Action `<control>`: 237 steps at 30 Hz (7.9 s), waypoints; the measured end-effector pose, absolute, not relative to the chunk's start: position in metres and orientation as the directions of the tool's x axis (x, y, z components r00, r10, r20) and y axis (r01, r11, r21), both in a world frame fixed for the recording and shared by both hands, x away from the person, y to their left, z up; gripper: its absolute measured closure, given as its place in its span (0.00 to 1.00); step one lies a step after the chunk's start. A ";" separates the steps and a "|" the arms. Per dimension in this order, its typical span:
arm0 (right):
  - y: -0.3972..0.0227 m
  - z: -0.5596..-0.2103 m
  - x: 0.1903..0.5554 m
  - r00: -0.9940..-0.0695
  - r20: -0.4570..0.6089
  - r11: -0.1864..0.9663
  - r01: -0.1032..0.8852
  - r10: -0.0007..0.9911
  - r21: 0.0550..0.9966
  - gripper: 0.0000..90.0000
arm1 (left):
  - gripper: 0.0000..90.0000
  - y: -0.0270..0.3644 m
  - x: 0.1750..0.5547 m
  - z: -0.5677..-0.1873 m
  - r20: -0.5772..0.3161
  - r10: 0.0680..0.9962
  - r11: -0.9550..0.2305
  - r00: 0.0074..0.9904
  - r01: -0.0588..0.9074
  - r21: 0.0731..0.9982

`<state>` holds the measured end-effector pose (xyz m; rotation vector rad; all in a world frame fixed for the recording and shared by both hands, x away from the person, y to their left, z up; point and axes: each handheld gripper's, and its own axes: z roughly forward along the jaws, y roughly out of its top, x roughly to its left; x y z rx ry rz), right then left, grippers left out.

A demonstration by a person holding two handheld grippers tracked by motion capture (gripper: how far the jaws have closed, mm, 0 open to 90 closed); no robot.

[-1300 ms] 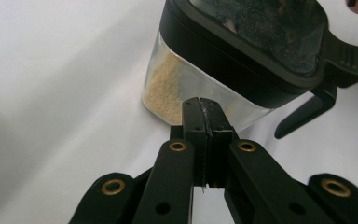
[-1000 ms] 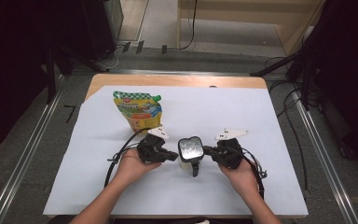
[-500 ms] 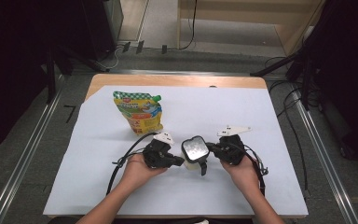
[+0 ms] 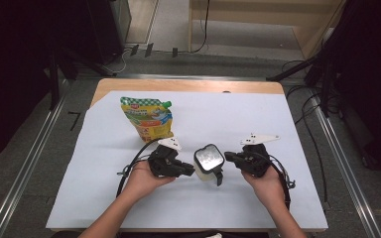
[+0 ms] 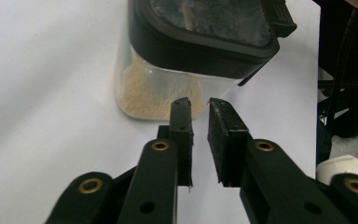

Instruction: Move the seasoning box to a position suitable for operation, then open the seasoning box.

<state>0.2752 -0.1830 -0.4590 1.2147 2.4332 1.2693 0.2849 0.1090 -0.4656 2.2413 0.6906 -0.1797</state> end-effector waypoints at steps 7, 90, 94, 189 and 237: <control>-0.190 -0.451 0.253 -0.674 0.236 0.330 0.597 0.700 0.731 1.00 | 0.76 0.117 0.289 -0.460 -0.315 0.442 -0.547 0.840 0.531 0.647; -0.214 -0.473 0.270 -0.656 0.235 0.370 0.644 0.717 0.670 1.00 | 0.37 0.094 0.292 -0.452 -0.226 0.340 -0.621 0.913 0.399 0.675; -0.219 -0.473 0.273 -0.641 0.240 0.354 0.653 0.729 0.669 1.00 | 0.31 0.091 0.297 -0.449 -0.210 0.345 -0.625 0.915 0.390 0.676; -0.224 -0.473 0.297 -0.614 0.259 0.304 0.659 0.746 0.688 1.00 | 0.70 0.010 0.308 -0.404 -0.128 0.192 -0.680 0.973 0.226 0.698; -0.247 -0.456 0.267 -0.594 0.281 0.254 0.658 0.753 0.709 0.97 | 0.76 0.028 0.313 -0.397 -0.283 0.220 -0.615 0.934 0.358 0.702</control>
